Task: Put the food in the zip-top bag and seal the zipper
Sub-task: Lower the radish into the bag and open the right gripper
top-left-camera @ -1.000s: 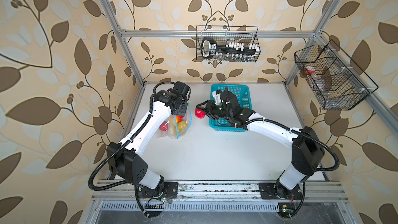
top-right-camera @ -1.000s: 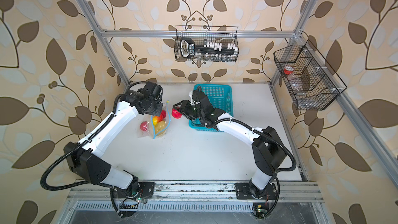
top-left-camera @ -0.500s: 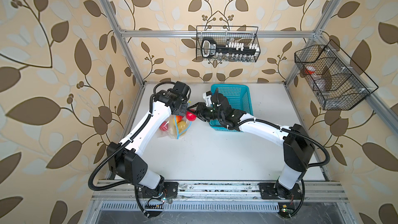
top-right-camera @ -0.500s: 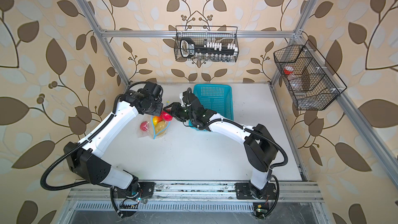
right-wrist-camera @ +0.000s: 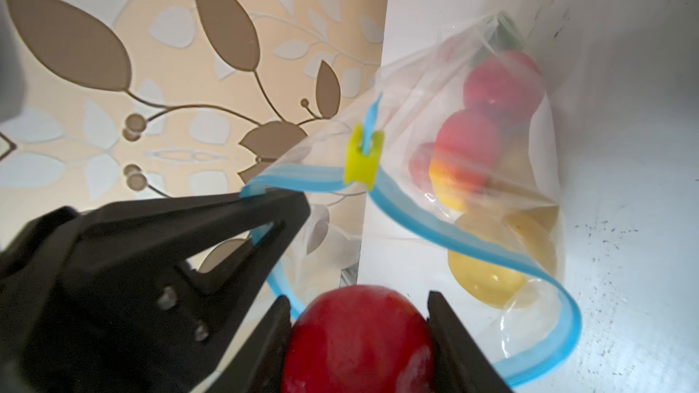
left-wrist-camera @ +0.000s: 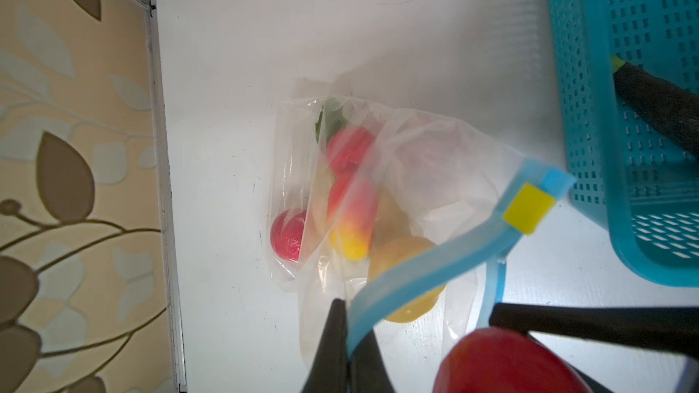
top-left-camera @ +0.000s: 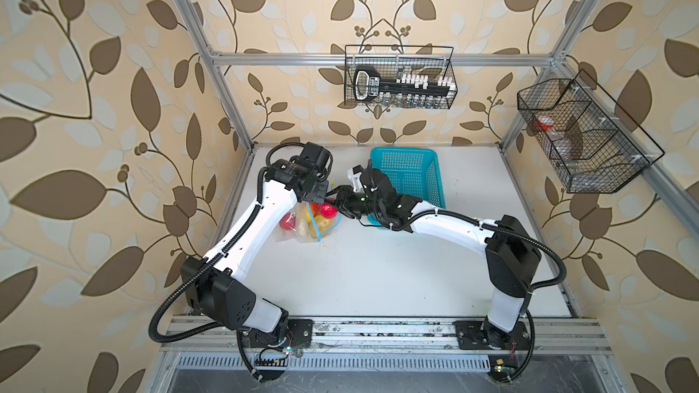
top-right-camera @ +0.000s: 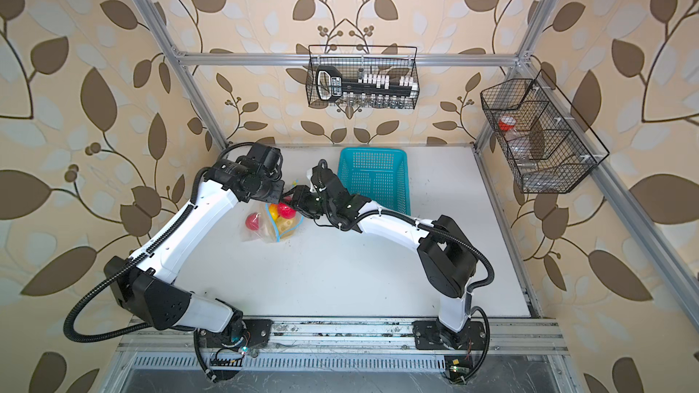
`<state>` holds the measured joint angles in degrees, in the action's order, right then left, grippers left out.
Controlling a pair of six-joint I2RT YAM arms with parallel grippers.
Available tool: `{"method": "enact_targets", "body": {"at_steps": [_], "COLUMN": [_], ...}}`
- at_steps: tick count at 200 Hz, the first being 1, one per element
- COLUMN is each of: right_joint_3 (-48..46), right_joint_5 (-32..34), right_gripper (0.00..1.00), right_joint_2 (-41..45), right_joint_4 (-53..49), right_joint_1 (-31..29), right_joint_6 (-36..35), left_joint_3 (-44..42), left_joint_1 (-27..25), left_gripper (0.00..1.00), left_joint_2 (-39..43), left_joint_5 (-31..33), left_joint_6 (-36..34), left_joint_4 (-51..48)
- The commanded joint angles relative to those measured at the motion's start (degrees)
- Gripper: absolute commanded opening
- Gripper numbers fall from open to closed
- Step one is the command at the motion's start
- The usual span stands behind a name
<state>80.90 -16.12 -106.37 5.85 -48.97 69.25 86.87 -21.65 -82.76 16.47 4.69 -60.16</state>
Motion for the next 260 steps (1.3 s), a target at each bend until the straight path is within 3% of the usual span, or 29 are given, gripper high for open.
{"method": "enact_targets", "body": {"at_steps": [1,58,131,260], "right_joint_3": [1.15,4.53,9.49,6.81], "right_joint_5": [-0.16,3.22,8.41,11.06], "right_gripper": [0.39,0.4,0.66,0.7], "right_joint_2": [-1.66,-3.2,-5.65,-1.51], "right_joint_4": [3.03,0.83,-6.36,-7.42], "right_joint_1": [-0.62,-2.12,-3.54,-3.43], "right_joint_6": [3.2,2.79,0.74,-2.35], "left_joint_3": [0.05,0.14,0.57,0.43], "left_joint_1": [0.73,1.0,1.08,1.17], "left_gripper": [0.0,0.0,0.0,0.0], "left_joint_2": [2.17,2.08,1.72,1.81], "left_joint_5": [-0.35,-1.17,-1.78,-1.7], "left_joint_6": [0.5,0.67,0.85,0.84], "left_joint_4": [-0.04,-0.04,-0.31,-0.22]}}
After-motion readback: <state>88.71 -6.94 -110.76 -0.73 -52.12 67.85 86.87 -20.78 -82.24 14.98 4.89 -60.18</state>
